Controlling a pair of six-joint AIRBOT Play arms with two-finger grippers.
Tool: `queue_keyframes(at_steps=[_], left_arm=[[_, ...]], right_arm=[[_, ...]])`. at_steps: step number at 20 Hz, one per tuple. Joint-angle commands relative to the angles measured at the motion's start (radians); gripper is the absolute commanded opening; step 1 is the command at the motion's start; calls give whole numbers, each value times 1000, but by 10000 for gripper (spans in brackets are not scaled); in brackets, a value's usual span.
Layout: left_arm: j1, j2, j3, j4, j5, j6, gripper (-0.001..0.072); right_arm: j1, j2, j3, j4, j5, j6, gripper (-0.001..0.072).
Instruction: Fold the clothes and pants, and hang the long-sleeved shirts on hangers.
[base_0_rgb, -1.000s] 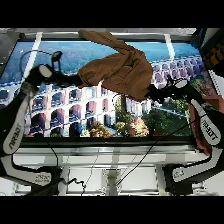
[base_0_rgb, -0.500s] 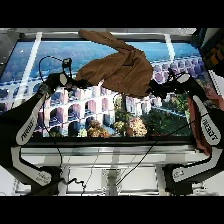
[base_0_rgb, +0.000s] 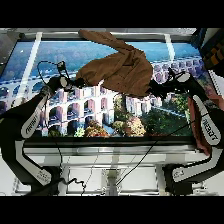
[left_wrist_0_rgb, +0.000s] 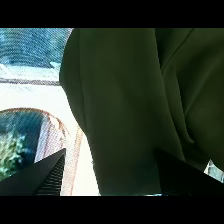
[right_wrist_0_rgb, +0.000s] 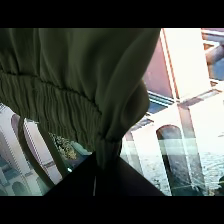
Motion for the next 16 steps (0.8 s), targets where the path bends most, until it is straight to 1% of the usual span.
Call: queue_keyframes(at_steps=[1,2,5,6,8,10,14,16], left_arm=[[-19,-16,1,-19,55,-8,567],[-26,-21,1,-19,69,-7,549],[-30,-34,1,-19,88,-7,98],[-28,-33,1,-18,88,-7,19],[-17,-11,2,-16,87,-6,18],[0,48,2,13,88,28,18],[66,248,2,257,88,34,18],[117,371,2,343,89,34,18]], right_arm=[[1,1,0,0,2,-1,30],[1,2,0,0,2,-1,30],[1,4,1,0,6,-2,30],[1,4,1,-1,13,-2,30],[-2,5,3,0,47,-13,30],[-6,5,36,-27,120,-73,30],[-34,9,220,-167,312,-79,30],[-66,33,331,-206,349,-78,30]])
